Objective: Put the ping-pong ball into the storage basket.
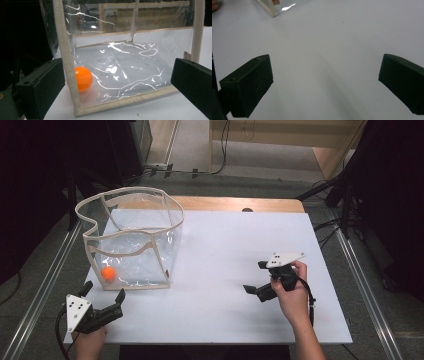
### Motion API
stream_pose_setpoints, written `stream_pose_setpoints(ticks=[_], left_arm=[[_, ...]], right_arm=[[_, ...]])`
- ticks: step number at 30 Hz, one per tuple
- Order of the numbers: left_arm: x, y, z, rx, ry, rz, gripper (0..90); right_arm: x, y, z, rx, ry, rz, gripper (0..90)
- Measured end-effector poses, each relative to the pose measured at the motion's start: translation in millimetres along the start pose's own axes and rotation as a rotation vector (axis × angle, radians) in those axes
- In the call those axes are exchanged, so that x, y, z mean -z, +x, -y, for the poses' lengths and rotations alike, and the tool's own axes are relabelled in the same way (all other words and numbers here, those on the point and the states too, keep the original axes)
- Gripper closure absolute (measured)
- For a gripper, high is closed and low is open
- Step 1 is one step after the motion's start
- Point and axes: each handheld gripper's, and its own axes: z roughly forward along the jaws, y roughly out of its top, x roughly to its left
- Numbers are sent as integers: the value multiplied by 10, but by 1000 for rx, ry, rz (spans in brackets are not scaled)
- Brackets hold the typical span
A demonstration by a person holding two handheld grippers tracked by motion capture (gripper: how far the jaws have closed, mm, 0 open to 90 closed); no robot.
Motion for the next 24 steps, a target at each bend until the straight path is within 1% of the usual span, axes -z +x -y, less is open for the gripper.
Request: stream_pose_setpoints(ticks=[2, 8, 24], left_arm=[[-1, 0, 0, 1, 0, 0, 0], [-1, -4, 1, -3, -2, 1, 0], [-2, -12, 3, -12, -1, -1, 0]], right_arm=[[12, -12, 30, 0, -8, 0, 0], [66, -36, 111, -11, 0, 15, 0], [280, -110, 350, -47, -9, 51, 0]])
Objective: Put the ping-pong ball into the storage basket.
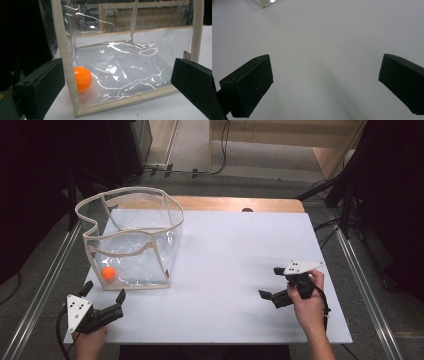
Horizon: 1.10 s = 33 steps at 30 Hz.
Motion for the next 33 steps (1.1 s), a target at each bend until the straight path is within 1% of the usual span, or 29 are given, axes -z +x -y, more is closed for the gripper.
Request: stream_pose_setpoints(ticks=[8, 12, 13, 15, 17, 23, 25, 27, 33], left_arm=[[-3, 0, 0, 1, 0, 1, 0], [-4, -5, 0, -4, 2, 0, 0], [-4, -6, 0, -5, 2, -1, 0], [-4, -6, 0, -5, 3, -2, 0], [-3, -8, 0, -6, 4, -3, 0], [-2, -8, -1, -7, 3, -5, 0], [-2, -6, -1, -3, 2, -5, 0], [0, -3, -1, -3, 2, -6, 0], [1, 0, -2, -1, 1, -6, 0]], right_arm=[[102, -54, 99, -23, -8, 15, 0], [146, -71, 144, -23, -11, 23, 0], [159, -73, 157, -30, -12, 25, 0], [184, -90, 192, -30, -18, 30, 0], [207, -109, 232, -42, -24, 32, 0], [272, -149, 352, -55, -25, 43, 0], [305, -162, 398, -65, -30, 61, 0], [344, -180, 441, -79, -42, 62, 0], [451, -229, 548, -94, -75, 75, 0]])
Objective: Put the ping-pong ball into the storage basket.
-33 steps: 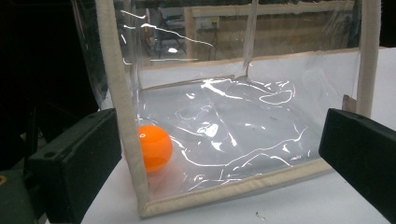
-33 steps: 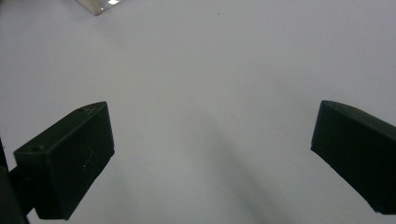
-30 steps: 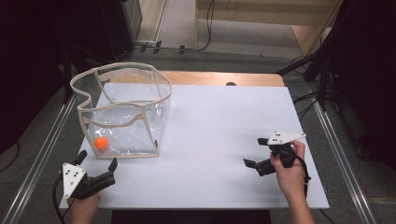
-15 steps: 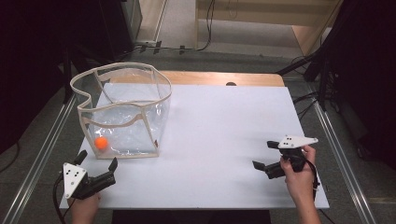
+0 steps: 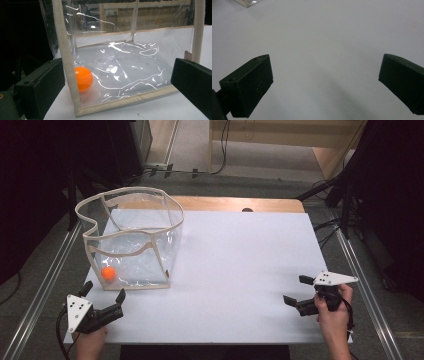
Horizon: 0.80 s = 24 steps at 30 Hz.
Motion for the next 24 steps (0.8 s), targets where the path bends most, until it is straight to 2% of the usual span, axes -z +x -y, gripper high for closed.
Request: stream_pose_setpoints(ticks=[6, 13, 24], left_arm=[[-4, -2, 0, -1, 1, -2, 0], [-5, -3, -1, -6, 3, -2, 0], [-8, -2, -2, -3, 2, -4, 0]], right_arm=[[49, -43, 114, -9, -21, 2, 0], [105, -108, 271, -44, -51, 9, 0], [244, -168, 422, -78, -147, 27, 0]])
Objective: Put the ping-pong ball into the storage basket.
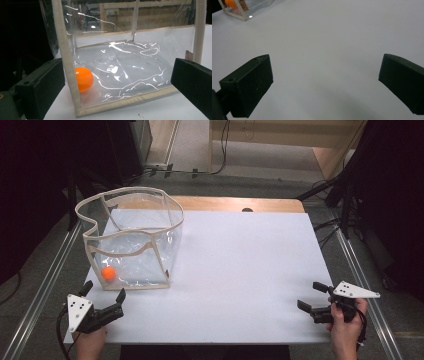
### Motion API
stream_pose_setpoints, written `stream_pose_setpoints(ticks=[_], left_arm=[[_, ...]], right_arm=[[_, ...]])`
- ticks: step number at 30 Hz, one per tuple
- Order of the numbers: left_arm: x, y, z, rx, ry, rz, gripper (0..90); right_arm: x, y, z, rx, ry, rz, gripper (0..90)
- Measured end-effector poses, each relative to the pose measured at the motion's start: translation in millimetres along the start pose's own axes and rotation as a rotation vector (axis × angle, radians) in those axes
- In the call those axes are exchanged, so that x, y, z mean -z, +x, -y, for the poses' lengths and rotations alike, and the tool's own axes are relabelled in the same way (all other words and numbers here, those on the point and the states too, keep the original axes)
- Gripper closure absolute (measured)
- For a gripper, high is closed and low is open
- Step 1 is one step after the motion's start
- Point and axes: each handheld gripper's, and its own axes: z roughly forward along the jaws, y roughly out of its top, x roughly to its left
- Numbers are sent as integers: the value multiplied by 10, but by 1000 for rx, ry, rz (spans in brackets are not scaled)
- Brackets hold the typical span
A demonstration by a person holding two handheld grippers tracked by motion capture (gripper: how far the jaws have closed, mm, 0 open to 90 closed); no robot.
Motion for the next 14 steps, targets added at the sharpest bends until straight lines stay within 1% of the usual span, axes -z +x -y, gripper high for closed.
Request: stream_pose_setpoints(ticks=[5, 9, 14], left_arm=[[1, 0, 0, 2, -2, 1, 0], [2, 1, 0, 4, -3, 2, 0], [4, 7, -2, 8, -3, 1, 0]], right_arm=[[57, -7, 14, -2, -39, 13, 0], [75, -17, 26, -9, -66, 9, 0], [69, -11, 50, -12, -65, 15, 0]])
